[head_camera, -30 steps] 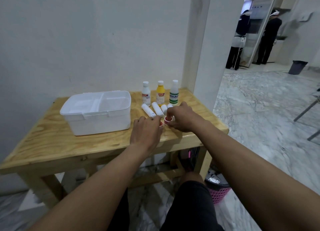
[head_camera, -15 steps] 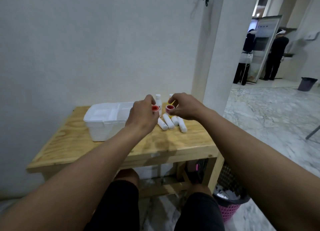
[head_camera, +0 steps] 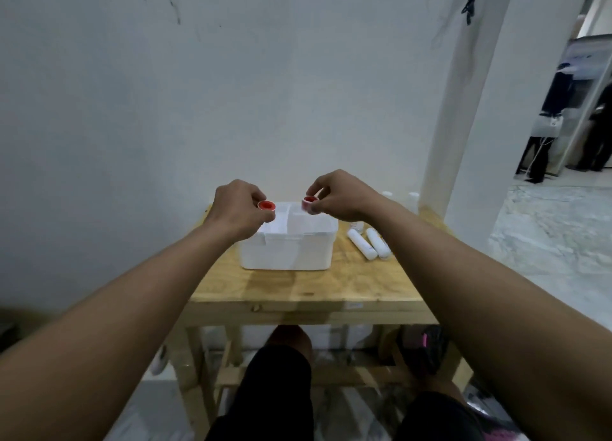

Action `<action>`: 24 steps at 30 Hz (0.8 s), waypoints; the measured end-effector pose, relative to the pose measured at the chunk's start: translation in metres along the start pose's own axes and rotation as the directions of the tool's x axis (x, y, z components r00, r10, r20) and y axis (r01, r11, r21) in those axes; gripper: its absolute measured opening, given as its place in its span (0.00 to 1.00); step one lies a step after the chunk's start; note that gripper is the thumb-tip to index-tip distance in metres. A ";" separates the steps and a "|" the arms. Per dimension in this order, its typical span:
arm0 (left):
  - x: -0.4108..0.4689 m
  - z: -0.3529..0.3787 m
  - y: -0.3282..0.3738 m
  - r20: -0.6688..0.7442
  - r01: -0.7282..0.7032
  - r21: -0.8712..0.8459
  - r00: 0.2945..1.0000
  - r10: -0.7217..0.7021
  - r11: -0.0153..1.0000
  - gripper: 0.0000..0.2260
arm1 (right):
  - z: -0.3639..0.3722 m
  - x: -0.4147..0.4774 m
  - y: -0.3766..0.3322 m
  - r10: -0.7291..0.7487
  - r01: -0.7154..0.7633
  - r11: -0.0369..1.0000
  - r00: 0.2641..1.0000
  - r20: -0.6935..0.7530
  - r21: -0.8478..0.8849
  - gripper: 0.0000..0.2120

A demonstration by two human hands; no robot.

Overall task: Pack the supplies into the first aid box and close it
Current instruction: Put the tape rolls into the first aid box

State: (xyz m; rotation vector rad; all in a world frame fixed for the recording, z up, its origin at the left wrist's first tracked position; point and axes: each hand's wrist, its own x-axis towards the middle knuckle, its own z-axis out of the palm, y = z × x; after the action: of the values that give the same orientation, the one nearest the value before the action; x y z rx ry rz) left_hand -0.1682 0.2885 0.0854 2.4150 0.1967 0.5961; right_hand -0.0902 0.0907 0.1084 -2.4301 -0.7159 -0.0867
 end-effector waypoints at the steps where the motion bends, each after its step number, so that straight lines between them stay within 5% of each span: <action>1: 0.001 -0.002 -0.006 0.007 0.021 -0.003 1.000 -0.021 1.000 0.09 | 0.006 0.003 -0.004 -0.007 0.007 1.000 1.000 0.014 -0.004 0.14; 24: 0.031 -0.001 -0.054 0.217 0.465 -0.119 0.874 -0.434 0.877 0.16 | 0.077 0.049 -0.027 -0.037 0.038 0.999 0.994 0.102 -0.004 0.15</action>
State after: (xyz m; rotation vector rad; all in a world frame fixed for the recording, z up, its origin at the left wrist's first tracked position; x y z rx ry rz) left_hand -0.1409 0.3402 0.0635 2.1373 0.5893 0.1640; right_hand -0.0706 0.1761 0.0703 -2.4412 -0.8081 0.0205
